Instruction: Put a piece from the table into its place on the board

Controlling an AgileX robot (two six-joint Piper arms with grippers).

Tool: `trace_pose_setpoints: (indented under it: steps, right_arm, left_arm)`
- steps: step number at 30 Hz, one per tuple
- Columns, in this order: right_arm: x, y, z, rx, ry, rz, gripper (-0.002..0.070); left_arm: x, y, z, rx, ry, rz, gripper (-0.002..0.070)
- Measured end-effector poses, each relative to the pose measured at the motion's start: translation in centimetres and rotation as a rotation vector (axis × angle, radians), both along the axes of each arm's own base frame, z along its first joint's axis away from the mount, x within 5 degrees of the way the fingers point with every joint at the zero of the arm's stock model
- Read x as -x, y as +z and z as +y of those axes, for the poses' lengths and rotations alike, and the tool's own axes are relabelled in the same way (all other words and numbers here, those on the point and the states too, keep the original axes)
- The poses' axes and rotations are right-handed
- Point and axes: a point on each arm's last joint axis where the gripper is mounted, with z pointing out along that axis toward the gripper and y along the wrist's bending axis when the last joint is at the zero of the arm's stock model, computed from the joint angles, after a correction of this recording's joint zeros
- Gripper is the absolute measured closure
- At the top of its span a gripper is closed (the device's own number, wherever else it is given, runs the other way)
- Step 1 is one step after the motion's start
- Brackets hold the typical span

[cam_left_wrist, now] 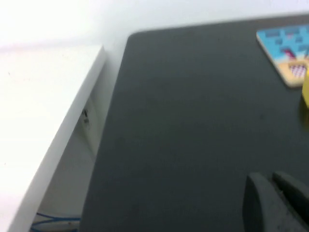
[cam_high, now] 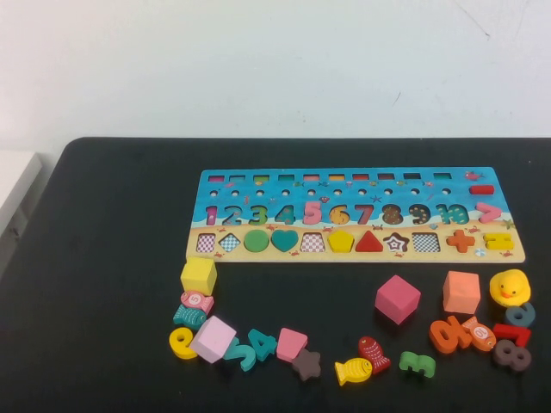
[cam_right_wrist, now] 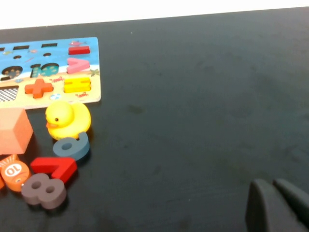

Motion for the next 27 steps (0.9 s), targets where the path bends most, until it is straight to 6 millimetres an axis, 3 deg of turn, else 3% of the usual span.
trace_pose_setpoints:
  steps: [5, 27]
  right_arm:
    - [0.0, 0.0, 0.0, 0.0, 0.0, 0.0, 0.0658]
    - [0.0, 0.0, 0.0, 0.0, 0.0, 0.0, 0.0658]
  left_arm:
    - [0.08, -0.27, -0.11, -0.08, -0.033, 0.03, 0.0676]
    - [0.09, -0.28, -0.42, -0.038, -0.057, 0.031, 0.0676]
